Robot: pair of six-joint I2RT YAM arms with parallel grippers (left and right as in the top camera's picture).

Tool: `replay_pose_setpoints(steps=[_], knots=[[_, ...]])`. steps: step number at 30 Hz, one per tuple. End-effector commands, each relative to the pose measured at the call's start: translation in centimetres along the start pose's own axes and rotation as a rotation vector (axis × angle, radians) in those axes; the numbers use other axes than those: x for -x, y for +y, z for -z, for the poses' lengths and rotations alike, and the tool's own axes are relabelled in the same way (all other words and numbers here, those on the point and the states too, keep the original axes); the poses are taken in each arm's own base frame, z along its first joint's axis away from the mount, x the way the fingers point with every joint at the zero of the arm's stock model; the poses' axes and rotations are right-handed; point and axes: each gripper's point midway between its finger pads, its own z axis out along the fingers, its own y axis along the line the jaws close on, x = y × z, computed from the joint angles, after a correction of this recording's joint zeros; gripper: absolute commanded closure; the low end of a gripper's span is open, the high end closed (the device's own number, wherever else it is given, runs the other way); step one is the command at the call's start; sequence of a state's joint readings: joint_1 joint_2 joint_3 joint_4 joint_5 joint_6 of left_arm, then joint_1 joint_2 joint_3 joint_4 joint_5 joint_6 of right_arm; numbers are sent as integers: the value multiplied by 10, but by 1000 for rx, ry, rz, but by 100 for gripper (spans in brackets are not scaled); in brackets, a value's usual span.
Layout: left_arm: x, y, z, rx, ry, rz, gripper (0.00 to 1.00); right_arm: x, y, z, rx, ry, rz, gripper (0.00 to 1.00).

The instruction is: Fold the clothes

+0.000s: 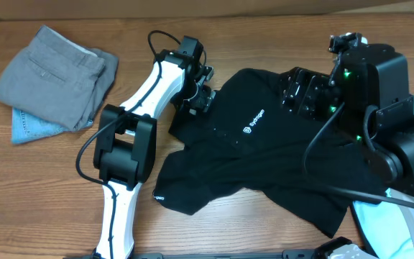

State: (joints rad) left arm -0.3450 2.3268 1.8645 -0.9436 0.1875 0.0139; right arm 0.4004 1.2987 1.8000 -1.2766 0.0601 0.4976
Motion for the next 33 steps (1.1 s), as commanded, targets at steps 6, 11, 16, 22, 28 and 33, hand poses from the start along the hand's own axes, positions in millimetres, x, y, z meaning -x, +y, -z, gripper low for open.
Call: replay_pose_setpoints(steps=[6,11,16,22,28,33], knots=[[-12,43,-7,210,48,53,86,5,-5,2,-30,-20,-3,20],[-23,77,0,300,79,103,96,7,-9,2,-51,-33,-3,20],[-39,131,14,356,90,297,96,6,-10,2,-56,-28,-3,20],[-14,79,16,-206,-16,203,57,8,-13,3,-74,-42,-3,19],[9,51,19,-311,-111,60,27,7,-14,3,-77,-36,-2,19],[23,38,10,-249,-147,-16,11,3,-16,3,-85,-23,-1,19]])
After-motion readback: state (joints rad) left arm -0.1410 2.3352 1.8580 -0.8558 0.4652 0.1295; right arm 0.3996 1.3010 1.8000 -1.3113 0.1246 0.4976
